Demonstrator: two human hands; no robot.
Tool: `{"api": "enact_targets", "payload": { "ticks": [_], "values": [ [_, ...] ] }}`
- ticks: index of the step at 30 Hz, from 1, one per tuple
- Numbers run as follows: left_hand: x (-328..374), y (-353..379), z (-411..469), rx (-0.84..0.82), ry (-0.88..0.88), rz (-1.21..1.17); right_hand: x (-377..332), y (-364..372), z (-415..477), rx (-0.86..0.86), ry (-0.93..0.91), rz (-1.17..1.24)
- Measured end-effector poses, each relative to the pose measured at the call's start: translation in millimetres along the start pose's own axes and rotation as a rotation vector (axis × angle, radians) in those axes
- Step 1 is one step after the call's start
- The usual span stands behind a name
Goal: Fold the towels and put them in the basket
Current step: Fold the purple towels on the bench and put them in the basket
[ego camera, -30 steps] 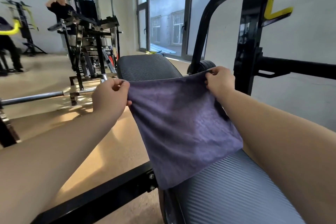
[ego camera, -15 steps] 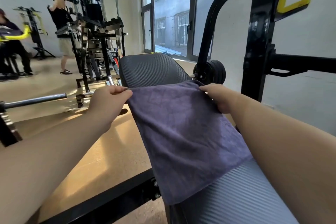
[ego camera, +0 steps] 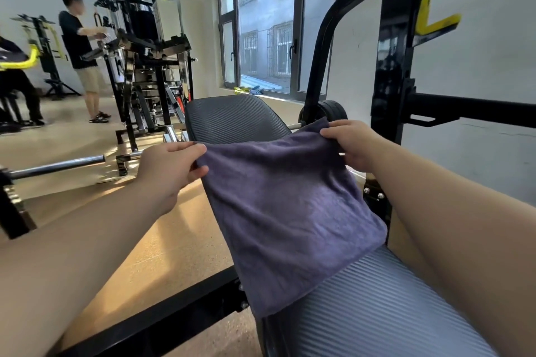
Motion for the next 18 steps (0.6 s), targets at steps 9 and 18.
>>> {"api": "enact_targets", "payload": {
  "ticks": [9, 18],
  "values": [
    [39, -18, -30, -0.008, 0.002, -0.087, -37, -21, -57, -0.017, -0.013, 0.04],
    [89, -51, -79, -0.017, 0.067, -0.126, -80, -31, -120, -0.02, -0.084, 0.143]
  ]
}}
Point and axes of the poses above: each hand's wrist, its own z-axis towards the middle knuckle, its own y-axis out of the palm, x = y × z, the point moved 6 cm from there along z, towards the middle knuckle, and after that the axes turned 1 degree about -z, right-handed, at the moved point
